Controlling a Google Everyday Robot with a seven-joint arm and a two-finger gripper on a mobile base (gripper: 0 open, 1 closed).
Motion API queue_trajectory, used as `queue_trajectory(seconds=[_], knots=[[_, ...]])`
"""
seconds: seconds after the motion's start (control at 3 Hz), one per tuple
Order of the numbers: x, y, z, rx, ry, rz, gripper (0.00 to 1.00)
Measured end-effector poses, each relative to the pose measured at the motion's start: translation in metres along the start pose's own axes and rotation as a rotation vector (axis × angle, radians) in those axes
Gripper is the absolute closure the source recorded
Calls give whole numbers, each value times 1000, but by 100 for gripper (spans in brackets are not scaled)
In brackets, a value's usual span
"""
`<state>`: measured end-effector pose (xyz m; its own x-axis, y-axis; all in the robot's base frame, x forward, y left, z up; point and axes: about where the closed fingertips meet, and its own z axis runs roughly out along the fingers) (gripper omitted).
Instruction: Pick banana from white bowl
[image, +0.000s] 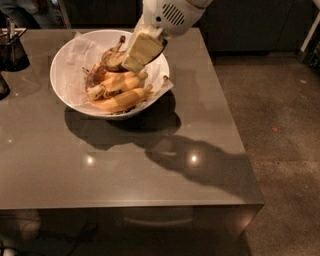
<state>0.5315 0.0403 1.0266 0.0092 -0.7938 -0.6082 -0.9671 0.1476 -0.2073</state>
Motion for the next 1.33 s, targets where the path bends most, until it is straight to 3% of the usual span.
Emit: queue_trajectory(seconds=[0.33, 0.67, 1.0, 1.33], knots=[[1, 8, 1, 10, -89, 4, 100], [-5, 22, 11, 10, -223, -1, 100], [-7, 33, 21, 1, -290, 7, 100], [-8, 34, 20, 2, -294, 7, 100]])
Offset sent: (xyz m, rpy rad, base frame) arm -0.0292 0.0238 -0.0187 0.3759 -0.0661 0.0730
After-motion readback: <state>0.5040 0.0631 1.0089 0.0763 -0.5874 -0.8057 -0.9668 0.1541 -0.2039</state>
